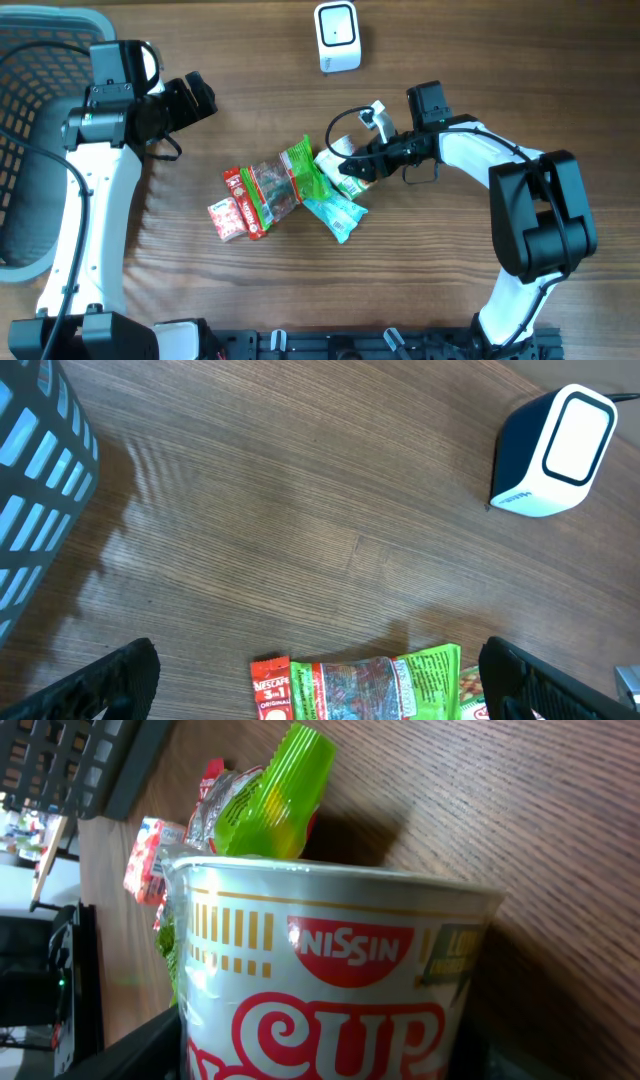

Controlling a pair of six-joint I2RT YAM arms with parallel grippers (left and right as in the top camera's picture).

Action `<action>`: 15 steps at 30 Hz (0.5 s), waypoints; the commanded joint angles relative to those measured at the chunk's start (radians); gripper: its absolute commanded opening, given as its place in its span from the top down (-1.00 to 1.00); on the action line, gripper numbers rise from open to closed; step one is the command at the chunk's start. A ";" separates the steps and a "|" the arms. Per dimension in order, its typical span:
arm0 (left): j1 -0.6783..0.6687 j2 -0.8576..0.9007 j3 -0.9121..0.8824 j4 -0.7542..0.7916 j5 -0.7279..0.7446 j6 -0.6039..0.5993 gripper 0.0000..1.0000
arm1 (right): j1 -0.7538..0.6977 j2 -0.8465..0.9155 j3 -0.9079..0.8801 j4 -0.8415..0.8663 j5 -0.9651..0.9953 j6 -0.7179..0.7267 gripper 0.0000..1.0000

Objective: Scan the item barcode

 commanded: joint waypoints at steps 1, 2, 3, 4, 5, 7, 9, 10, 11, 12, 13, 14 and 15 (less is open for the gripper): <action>0.007 -0.006 0.006 0.003 -0.003 0.013 -1.00 | -0.026 -0.015 -0.003 -0.025 -0.047 -0.019 -0.36; 0.007 -0.006 0.006 0.003 -0.003 0.013 -1.00 | -0.034 -0.025 -0.002 -0.033 -0.047 -0.019 -0.35; 0.007 -0.006 0.006 0.003 -0.003 0.013 -1.00 | -0.048 -0.045 -0.003 -0.053 -0.047 -0.021 -0.31; 0.007 -0.006 0.006 0.003 -0.003 0.013 -1.00 | -0.061 -0.063 -0.003 -0.068 -0.047 -0.021 -0.30; 0.007 -0.006 0.006 0.003 -0.003 0.013 -1.00 | -0.069 -0.074 -0.003 -0.079 -0.047 -0.021 -0.31; 0.007 -0.006 0.006 0.003 -0.003 0.013 -1.00 | -0.090 -0.102 -0.003 -0.103 -0.059 -0.020 -0.32; 0.007 -0.006 0.006 0.003 -0.003 0.013 -1.00 | -0.122 -0.146 -0.003 -0.125 -0.104 -0.016 -0.31; 0.007 -0.006 0.006 0.003 -0.003 0.013 -1.00 | -0.146 -0.177 -0.003 -0.134 -0.138 0.010 -0.30; 0.007 -0.006 0.006 0.003 -0.003 0.013 -1.00 | -0.165 -0.204 -0.003 -0.138 -0.154 0.044 -0.29; 0.007 -0.006 0.006 0.003 -0.003 0.013 -1.00 | -0.186 -0.238 -0.002 -0.150 -0.173 0.071 -0.29; 0.007 -0.006 0.006 0.003 -0.003 0.013 -1.00 | -0.210 -0.282 -0.003 -0.160 -0.193 0.108 -0.29; 0.007 -0.006 0.006 0.003 -0.003 0.013 -1.00 | -0.226 -0.323 -0.003 -0.163 -0.200 0.160 -0.27; 0.007 -0.006 0.006 0.003 -0.003 0.013 -1.00 | -0.235 -0.354 -0.003 -0.163 -0.200 0.206 -0.28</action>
